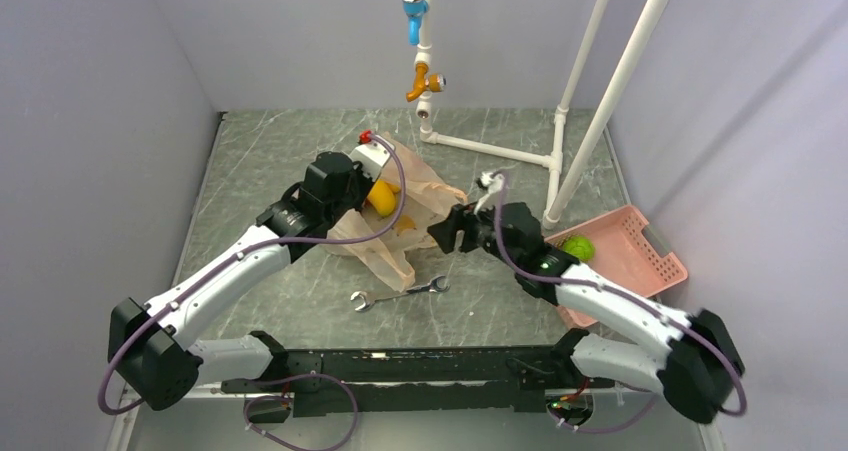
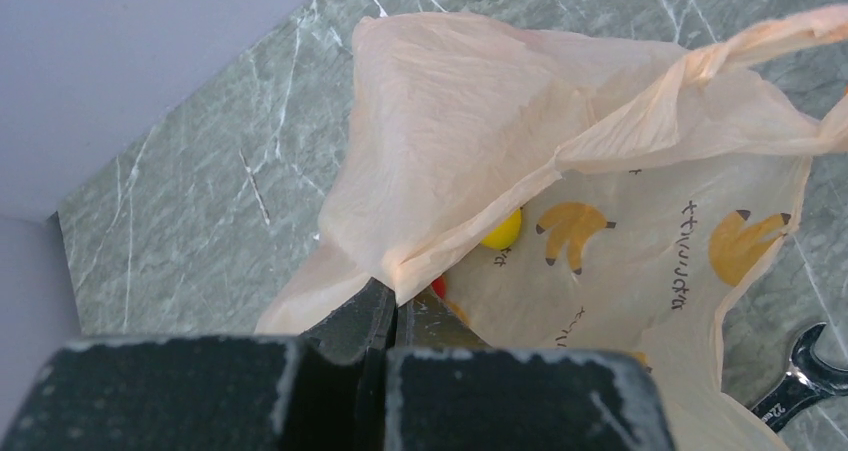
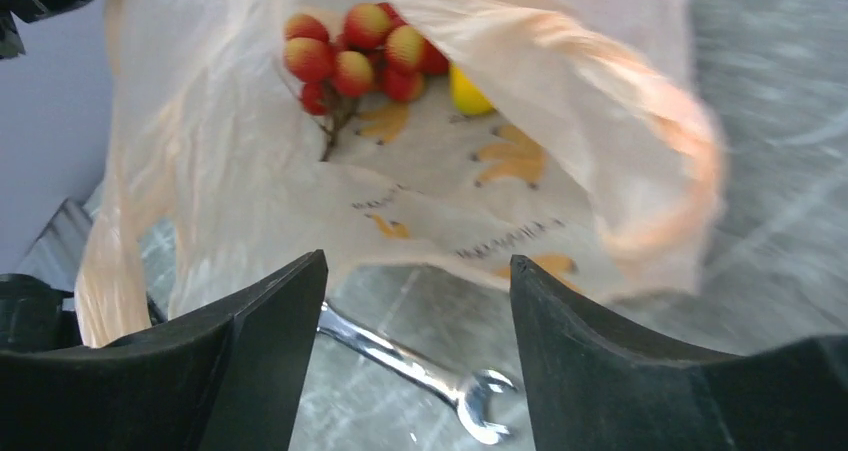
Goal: Take the fake fruits out of the plastic bag
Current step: Take out the fake fruit from the plastic bag.
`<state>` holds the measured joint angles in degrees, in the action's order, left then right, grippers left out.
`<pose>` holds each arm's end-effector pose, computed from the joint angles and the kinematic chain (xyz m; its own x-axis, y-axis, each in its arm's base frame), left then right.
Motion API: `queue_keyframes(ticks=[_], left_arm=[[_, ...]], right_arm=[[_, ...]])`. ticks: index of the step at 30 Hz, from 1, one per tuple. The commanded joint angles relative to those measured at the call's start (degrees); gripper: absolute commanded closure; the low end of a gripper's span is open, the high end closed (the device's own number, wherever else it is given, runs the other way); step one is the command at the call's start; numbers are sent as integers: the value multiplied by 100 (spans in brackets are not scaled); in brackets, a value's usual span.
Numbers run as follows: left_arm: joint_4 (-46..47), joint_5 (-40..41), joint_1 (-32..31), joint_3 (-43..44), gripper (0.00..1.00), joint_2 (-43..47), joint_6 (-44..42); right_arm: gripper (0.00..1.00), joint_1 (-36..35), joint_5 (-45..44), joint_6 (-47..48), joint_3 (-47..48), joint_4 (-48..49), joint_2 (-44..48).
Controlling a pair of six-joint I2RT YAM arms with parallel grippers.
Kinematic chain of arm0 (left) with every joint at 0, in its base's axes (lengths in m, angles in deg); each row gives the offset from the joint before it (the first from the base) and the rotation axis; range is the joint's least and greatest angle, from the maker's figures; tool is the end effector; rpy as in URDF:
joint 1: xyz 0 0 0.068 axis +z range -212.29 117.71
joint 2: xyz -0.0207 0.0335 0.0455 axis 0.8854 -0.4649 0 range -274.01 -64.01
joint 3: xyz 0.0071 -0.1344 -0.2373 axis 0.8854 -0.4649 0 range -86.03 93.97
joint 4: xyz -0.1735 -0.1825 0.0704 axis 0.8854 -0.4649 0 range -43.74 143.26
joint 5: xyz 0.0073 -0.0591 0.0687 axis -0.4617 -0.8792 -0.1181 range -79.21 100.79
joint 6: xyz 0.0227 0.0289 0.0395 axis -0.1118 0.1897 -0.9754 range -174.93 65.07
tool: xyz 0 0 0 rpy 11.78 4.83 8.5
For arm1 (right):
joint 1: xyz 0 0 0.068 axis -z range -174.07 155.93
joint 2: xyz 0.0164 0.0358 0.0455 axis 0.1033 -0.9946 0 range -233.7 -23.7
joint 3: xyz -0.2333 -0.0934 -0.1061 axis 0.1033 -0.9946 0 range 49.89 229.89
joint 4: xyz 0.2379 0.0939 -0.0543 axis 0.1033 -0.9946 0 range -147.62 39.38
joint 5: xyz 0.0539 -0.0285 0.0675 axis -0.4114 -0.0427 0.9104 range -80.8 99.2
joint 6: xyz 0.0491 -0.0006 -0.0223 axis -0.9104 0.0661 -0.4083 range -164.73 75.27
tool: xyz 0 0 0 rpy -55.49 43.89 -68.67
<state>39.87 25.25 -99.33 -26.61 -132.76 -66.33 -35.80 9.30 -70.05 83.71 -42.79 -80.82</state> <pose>0.2256 -0.1591 0.3371 -0.2233 0.4081 -0.8852 0.4523 0.8478 0.2768 0.1725 0.1540 0.2641 -0.4651 0.1581 -0.8710 -0.5178 0.7495 0.4125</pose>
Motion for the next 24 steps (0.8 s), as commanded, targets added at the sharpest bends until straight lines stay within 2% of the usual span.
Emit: queue_keyframes(ticks=[1, 5, 10, 12, 15, 18, 24], left_arm=[[390, 61, -48, 22, 100, 17, -198], [371, 70, -124, 47, 100, -7, -189], [301, 155, -154, 121, 100, -156, -169], [266, 254, -168, 173, 100, -280, -130], [282, 304, -186, 192, 100, -375, -48], [279, 277, -242, 181, 100, -441, -9], [172, 428, -486, 298, 100, -764, -74]], right_arm=[[32, -150, 924, -48, 721, 1734, -1231], [34, -302, 686, -202, 999, 2388, -2190], [33, -503, 497, -248, 1419, 2701, -3233], [33, -508, 166, -260, 1624, 2716, -3652], [27, -515, -483, -473, 1879, 2799, -4223], [26, -512, -626, -580, 2044, 3279, -4815], [19, -399, -919, -610, 2448, 3412, -5447]])
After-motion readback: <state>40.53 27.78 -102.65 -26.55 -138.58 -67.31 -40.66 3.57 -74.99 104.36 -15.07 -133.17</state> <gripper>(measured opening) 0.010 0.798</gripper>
